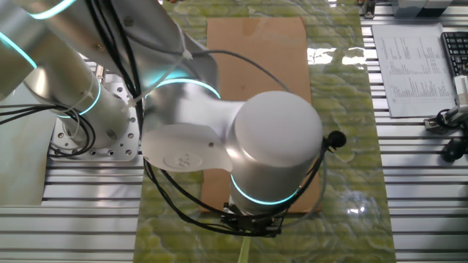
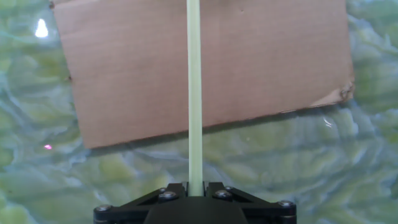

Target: Swat with a flyswatter

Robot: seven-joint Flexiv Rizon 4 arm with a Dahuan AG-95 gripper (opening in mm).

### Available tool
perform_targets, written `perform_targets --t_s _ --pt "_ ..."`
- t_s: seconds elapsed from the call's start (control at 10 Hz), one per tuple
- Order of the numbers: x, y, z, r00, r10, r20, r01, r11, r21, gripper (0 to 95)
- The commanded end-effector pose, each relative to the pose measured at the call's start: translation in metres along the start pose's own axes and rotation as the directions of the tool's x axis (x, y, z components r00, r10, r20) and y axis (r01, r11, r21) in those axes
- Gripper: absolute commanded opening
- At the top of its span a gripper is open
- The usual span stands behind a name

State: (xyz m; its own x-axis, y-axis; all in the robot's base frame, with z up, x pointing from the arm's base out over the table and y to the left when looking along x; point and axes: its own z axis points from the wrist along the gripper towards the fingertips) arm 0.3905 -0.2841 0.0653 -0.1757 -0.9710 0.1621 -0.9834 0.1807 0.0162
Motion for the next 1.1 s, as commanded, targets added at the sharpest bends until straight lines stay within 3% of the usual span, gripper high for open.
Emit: perform_targets --t_s 0.1,0.4,0.5,0.6,0.8,0.9,1.0,1.1 --pt "-0.001 -0.001 -0.002 1.000 0.006 0.023 -0.006 1.000 -0.011 0.0" --pt "-0.004 0.000 0.001 1.000 -0.026 0.007 0.026 0.999 -0.018 0.0" --pt "-0.008 0.002 0.006 0.999 -0.038 -0.024 0.037 0.999 -0.012 0.0" --pt "-0.007 0.006 0.015 0.988 -0.075 -0.133 0.078 0.997 0.014 0.0" --pt "0.005 0.014 0.039 0.954 -0.157 -0.255 0.172 0.984 0.038 0.0" --pt "0.012 0.020 0.050 0.922 -0.163 -0.351 0.205 0.975 0.086 0.0" --pt "0.019 0.024 0.051 0.910 -0.128 -0.393 0.190 0.974 0.122 0.0" --pt "0.023 0.021 0.045 0.919 -0.110 -0.379 0.168 0.978 0.124 0.0"
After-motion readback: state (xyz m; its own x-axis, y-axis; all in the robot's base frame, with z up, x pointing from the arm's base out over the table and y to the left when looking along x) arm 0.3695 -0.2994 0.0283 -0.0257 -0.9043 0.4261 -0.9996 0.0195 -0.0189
